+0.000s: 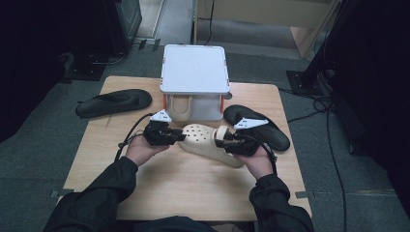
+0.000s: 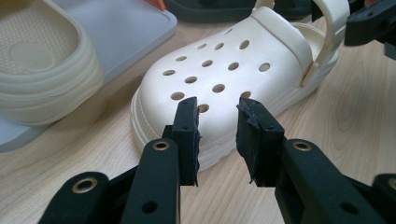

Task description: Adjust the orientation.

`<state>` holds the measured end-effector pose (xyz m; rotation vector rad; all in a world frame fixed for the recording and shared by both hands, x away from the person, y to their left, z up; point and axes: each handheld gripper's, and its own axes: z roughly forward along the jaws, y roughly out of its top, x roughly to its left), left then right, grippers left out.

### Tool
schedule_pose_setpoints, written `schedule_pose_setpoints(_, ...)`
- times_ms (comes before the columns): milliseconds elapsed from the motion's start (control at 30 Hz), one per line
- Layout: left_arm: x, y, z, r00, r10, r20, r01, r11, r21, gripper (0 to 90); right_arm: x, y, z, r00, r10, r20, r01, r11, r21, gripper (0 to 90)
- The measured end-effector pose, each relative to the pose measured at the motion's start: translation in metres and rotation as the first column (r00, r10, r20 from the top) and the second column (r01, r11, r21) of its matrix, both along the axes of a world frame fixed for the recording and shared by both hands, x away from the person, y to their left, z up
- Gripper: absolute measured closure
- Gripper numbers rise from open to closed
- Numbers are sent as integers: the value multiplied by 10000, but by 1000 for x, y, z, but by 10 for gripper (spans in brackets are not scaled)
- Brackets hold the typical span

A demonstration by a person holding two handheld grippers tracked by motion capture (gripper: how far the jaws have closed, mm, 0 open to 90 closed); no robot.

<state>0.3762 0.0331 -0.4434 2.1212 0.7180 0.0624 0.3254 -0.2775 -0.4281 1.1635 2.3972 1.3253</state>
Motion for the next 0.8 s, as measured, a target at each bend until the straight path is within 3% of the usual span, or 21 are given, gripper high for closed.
schedule_pose_setpoints(167,2,5,2,9999,165,22,-164,9998,-126,695,-5,-9,6,9997,-218,91,216,9996,191,569)
schedule_pose_setpoints(233,2,6,2,9998,191,29,-191,9997,-143,700,-8,-15,9,9993,-352,107,349,9990,273,672)
schedule_pose_setpoints(300,2,5,2,9998,195,26,-195,9997,-131,702,-9,-17,10,9992,-407,34,407,9990,193,714)
schedule_pose_setpoints(333,2,5,2,9998,185,44,-184,9998,-115,706,-7,-19,10,9985,-487,231,485,9988,94,757)
schedule_pose_setpoints(500,1,1,-1,10000,35,-11,-35,10000,-12,706,-1,-17,10,9980,-561,299,556,9983,166,767)
schedule_pose_setpoints(600,0,-2,-3,10000,-73,-13,73,10000,44,707,7,-10,9,9980,-483,406,484,9988,-29,767)
schedule_pose_setpoints(800,-1,-8,-8,9998,-127,-164,128,9999,56,701,21,5,0,9995,-256,199,264,9989,-390,765)
